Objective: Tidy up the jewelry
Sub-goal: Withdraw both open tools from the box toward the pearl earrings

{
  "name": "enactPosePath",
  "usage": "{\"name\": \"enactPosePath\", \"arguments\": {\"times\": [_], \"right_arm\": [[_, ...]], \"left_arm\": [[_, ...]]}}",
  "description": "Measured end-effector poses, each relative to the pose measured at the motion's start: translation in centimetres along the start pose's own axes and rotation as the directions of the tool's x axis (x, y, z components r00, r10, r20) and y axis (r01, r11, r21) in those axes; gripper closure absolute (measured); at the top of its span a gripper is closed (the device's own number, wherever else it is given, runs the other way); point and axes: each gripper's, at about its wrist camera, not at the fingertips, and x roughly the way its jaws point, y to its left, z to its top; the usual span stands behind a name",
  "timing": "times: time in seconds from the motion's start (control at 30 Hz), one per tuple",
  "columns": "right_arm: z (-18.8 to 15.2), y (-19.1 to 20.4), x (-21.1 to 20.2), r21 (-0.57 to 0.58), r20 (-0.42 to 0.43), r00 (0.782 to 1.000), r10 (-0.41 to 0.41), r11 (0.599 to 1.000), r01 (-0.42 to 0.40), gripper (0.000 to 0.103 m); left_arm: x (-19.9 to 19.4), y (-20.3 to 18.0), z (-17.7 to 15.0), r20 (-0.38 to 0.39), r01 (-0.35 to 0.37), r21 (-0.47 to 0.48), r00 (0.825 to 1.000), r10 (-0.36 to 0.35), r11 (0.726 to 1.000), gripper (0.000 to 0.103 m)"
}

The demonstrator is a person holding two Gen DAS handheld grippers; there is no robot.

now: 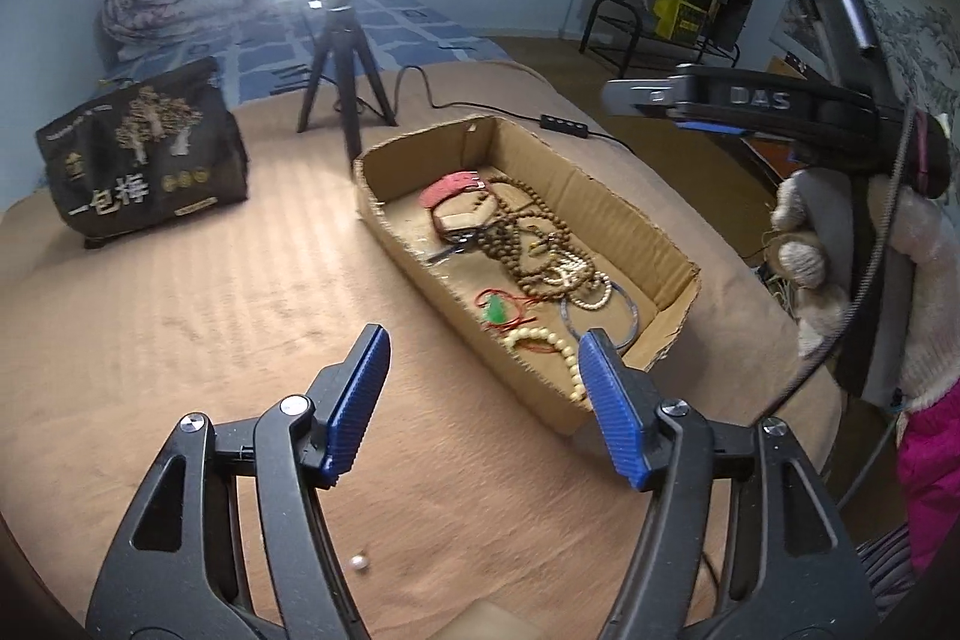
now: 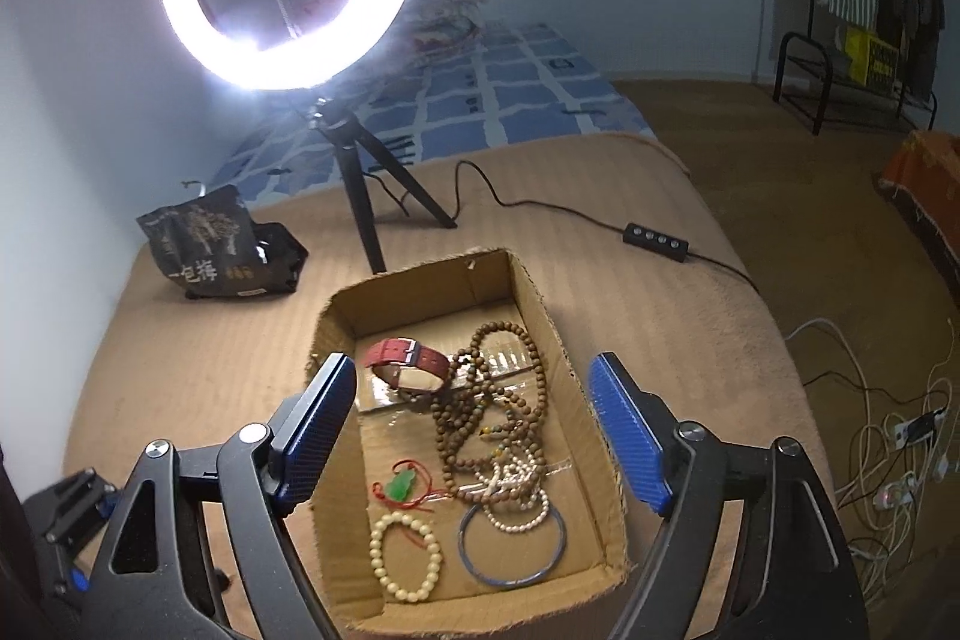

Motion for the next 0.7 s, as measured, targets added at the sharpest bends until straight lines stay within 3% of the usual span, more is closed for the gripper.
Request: {"name": "enactPosePath", "arguments": {"times": [0.37, 0.7], "right_arm": [[-2.0, 2.9, -3.8, -0.043, 0.041, 0.997, 0.063, 0.997, -0.061, 0.023], [-6.6, 8.5, -5.2, -0.214, 0.041, 0.994, 0.101, 0.973, -0.09, 0.023]], "left_arm": [[-4.0, 6.0, -3.2, -0.008, -0.066, -0.046, 0.998, 0.065, 0.997, 0.036], [-4.8, 11.4, -7.2, -0.044, -0.118, -0.14, 0.993, 0.112, 0.983, 0.036]]}}
